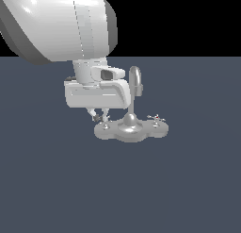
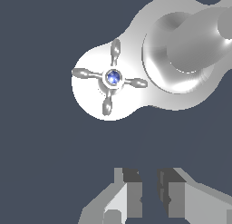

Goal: Turn on the faucet by rotating a designated handle.

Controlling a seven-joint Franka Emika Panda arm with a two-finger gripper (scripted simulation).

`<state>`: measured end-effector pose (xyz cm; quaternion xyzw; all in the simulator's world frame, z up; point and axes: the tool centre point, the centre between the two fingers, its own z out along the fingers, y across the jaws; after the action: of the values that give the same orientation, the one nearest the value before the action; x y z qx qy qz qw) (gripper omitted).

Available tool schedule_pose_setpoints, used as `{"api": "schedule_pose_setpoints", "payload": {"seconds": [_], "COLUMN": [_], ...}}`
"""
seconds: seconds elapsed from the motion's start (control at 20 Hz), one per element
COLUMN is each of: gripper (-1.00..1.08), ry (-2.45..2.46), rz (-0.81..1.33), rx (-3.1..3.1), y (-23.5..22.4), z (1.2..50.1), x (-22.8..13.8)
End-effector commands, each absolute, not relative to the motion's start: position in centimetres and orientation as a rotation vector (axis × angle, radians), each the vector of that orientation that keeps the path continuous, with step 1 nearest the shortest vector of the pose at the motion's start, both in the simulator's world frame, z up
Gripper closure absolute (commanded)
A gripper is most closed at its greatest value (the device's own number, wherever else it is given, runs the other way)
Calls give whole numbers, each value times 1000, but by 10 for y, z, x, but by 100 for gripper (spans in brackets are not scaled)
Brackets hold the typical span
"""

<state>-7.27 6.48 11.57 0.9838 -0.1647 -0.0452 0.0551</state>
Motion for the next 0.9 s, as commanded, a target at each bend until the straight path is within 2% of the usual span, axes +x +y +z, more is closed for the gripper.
{"api": "schedule_pose_setpoints", "payload": {"seconds": [0.0,0.05,0.1,0.15,0.2,0.25,0.3,0.4,0.45,0.5,0.55,0.6,0.65,0.7,0.75,0.8,0.85], "gripper": [-15,89,18,65,85,81,81,22,85,18,93,55,55,-31,-31,3,27], "ry": [-480,-559,-578,-456,-497,-606,-623,-666,-591,-466,-499,-353,-218,-362,-503,-538,-481], "rz": [-75,-89,-10,-78,-9,87,103,180,225,266,266,286,304,318,331,329,371], "rx": [2964,2940,2913,2909,2895,2870,2866,2846,2861,2888,2910,2916,2915,2886,2850,2865,2891], "y": [51,35,-26,-16,-5,-46,-52,-58,-50,10,16,-12,41,43,-12,-25,32], "z": [90,71,81,52,49,53,59,53,60,54,49,55,54,57,69,49,48], "x": [-52,-55,-27,-42,-32,0,-1,13,22,28,27,40,31,50,40,26,29]}}
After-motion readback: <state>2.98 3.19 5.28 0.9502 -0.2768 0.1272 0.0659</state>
